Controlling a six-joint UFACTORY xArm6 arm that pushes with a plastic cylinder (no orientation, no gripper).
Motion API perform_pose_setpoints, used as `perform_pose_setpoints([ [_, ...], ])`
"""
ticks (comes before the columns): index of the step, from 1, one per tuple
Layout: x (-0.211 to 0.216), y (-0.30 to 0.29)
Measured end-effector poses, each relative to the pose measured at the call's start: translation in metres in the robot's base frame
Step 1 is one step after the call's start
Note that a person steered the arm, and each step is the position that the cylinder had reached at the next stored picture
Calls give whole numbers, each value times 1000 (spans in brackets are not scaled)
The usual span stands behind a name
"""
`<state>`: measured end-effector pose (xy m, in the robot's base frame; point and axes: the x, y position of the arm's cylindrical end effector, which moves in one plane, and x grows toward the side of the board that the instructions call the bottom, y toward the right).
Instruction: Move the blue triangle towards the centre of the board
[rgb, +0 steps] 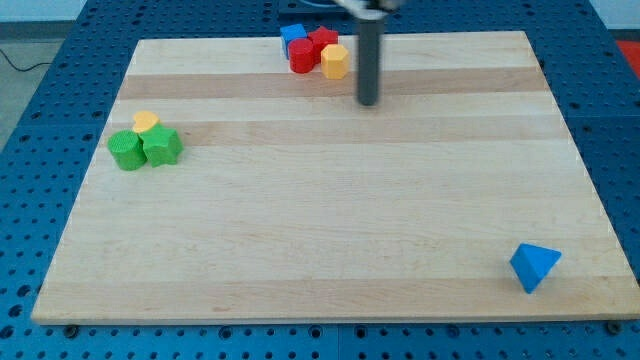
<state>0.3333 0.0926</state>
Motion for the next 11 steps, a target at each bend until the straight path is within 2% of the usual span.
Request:
perform_pose_setpoints([
  [1,34,109],
  [2,95,215],
  [3,136,252],
  [5,272,237],
  [6,283,199],
  [7,271,132],
  [9,207,-12],
  [10,209,-20],
  [11,246,34],
])
